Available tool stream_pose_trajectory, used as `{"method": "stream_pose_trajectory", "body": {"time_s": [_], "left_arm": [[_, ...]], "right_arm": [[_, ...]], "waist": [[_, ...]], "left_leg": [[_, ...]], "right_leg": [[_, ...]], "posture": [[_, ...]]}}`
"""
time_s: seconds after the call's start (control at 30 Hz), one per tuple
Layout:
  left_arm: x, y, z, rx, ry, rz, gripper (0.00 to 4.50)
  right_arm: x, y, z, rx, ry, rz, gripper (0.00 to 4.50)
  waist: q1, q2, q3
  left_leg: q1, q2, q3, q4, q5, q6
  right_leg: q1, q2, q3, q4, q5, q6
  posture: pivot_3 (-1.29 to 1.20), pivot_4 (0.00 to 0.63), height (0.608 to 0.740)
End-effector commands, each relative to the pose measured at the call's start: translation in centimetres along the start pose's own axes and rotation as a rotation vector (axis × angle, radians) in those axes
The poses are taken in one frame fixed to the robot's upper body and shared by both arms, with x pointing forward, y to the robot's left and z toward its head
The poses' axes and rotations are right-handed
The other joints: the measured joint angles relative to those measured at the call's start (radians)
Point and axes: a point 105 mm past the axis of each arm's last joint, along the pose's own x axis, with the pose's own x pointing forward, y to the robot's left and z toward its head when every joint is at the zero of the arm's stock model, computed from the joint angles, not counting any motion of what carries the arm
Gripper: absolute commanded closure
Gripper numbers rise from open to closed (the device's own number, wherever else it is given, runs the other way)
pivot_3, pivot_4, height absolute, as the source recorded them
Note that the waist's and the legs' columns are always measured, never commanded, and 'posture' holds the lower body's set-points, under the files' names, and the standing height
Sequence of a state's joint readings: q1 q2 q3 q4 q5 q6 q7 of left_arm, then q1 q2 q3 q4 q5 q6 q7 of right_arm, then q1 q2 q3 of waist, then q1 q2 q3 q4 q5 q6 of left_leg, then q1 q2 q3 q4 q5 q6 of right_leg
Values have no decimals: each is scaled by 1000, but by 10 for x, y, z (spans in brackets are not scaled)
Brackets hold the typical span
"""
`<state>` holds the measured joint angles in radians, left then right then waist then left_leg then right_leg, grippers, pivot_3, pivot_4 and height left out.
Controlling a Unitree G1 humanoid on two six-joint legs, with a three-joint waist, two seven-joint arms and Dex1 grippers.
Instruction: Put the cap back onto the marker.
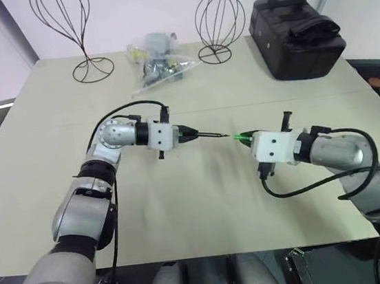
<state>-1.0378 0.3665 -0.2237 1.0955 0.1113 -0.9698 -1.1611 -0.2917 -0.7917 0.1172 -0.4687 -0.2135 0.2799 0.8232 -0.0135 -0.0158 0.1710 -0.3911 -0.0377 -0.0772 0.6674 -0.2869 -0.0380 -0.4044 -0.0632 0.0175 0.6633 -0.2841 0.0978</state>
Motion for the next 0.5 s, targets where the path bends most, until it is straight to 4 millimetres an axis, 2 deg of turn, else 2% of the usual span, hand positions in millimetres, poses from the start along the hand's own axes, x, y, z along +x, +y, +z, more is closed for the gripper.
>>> {"method": "stream_pose_trajectory", "body": {"time_s": [0.03,0.5], "left_arm": [[1,12,8,55,-16,15,4500],[1,11,12,61,-39,11,4500]], "right_arm": [[-2,-6,14,-39,-36,-20,4439],[1,-7,16,-44,-44,-19,4439]], "waist": [[0,0,0],[0,0,0]], "left_leg": [[0,0,0,0,0,0],[0,0,0,0,0,0]], "right_leg": [[0,0,0,0,0,0],[0,0,0,0,0,0]], "posture": [[0,150,740],[0,150,740]]}}
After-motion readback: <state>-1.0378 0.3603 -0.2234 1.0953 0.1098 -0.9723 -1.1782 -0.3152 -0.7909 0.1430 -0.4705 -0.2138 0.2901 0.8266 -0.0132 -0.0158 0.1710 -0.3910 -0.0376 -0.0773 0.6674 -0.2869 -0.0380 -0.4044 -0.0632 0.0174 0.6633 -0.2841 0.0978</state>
